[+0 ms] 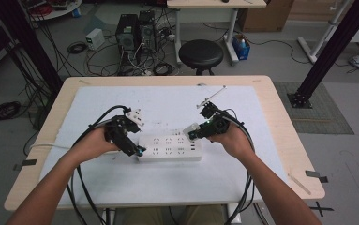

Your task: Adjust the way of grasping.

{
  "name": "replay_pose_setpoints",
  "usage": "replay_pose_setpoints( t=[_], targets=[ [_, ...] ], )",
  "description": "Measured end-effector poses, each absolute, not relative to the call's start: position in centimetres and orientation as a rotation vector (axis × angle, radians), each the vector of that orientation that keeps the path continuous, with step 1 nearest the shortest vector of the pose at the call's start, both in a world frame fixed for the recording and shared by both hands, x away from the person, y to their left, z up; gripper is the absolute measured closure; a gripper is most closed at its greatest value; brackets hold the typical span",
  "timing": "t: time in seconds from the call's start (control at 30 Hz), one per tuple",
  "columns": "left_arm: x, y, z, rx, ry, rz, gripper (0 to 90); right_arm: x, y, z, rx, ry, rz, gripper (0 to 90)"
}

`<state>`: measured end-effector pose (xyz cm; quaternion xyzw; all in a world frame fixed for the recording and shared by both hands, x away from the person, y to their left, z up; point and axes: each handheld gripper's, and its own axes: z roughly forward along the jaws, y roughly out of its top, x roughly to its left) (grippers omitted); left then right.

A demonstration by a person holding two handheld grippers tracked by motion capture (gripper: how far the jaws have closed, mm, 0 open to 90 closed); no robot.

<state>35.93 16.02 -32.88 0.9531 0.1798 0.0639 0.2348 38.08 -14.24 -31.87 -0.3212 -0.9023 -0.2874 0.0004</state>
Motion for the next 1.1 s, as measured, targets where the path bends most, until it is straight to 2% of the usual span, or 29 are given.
replay_pose_setpoints(
  t=[0.33,0.63,1.1],
  targets=[
    [36.8,19.1,-33.0,2.769,0.539,0.191,21.5,39.1,-10.9,-31.0,-0.575,-3.207,-0.591,62.2],
    [37.2,20.7,-33.4,2.734,0.613,0.204,21.4,39.4,-8.4,-32.0,-0.259,-3.321,-0.323,62.2],
    [37.4,20.8,-34.2,2.718,0.643,0.204,21.4,40.5,-6.4,-34.2,-0.132,-3.279,-0.181,62.2]
  ],
)
